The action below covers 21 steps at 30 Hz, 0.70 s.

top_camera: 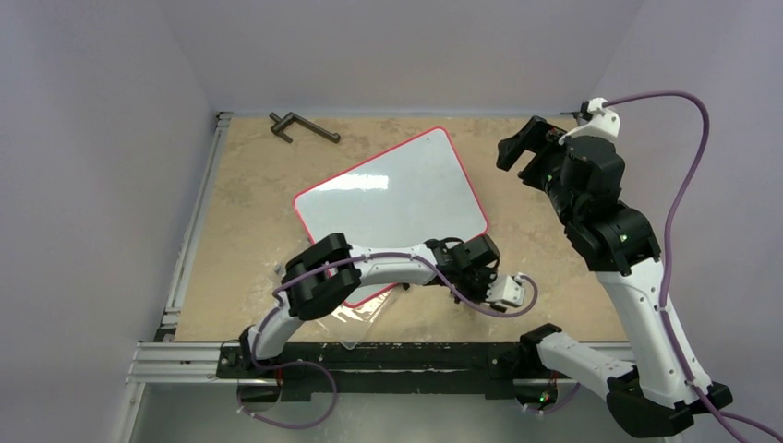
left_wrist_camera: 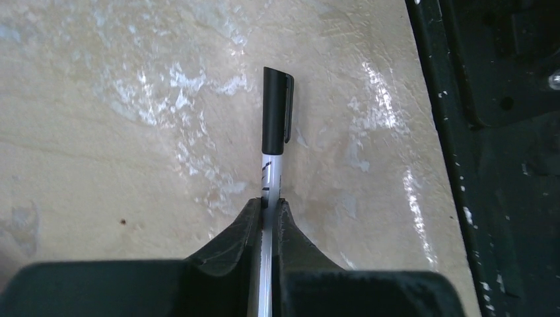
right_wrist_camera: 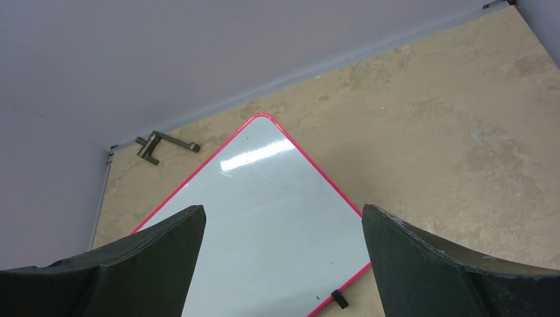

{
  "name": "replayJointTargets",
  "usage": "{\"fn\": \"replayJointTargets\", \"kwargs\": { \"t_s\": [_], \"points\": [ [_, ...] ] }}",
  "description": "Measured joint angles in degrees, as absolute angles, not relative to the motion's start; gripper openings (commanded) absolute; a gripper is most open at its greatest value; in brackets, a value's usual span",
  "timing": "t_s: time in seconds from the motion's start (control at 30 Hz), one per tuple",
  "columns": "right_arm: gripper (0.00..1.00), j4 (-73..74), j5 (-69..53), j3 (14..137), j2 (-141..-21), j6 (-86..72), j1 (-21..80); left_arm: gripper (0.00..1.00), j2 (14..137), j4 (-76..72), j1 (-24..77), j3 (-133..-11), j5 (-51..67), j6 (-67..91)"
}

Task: Write a sentence on the whiteboard
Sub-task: Open the whiteboard marker at the center of the board.

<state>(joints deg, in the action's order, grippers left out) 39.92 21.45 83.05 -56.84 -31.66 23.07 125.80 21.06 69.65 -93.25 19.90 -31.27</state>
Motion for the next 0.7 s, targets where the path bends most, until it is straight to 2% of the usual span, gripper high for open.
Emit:
{"fn": "replayJointTargets", "kwargs": {
  "t_s": [0.13,0.37,0.7],
  "points": [
    [0.9,39.2,20.2,85.1,-57.0,-30.2,23.1,0.0,120.2,18.0,67.7,-88.4,21.2,-24.2],
    [0.91,34.3,15.3,90.7,-56.7,-29.2,23.1,0.0,103.0,4.8,62.9,-79.1,22.0,-7.8],
    [0.91,21.2,3.0,86.4,-53.3,-30.4,23.1,0.0,87.0,-9.9,58.5,-70.8,14.9,14.4]
  ]
}}
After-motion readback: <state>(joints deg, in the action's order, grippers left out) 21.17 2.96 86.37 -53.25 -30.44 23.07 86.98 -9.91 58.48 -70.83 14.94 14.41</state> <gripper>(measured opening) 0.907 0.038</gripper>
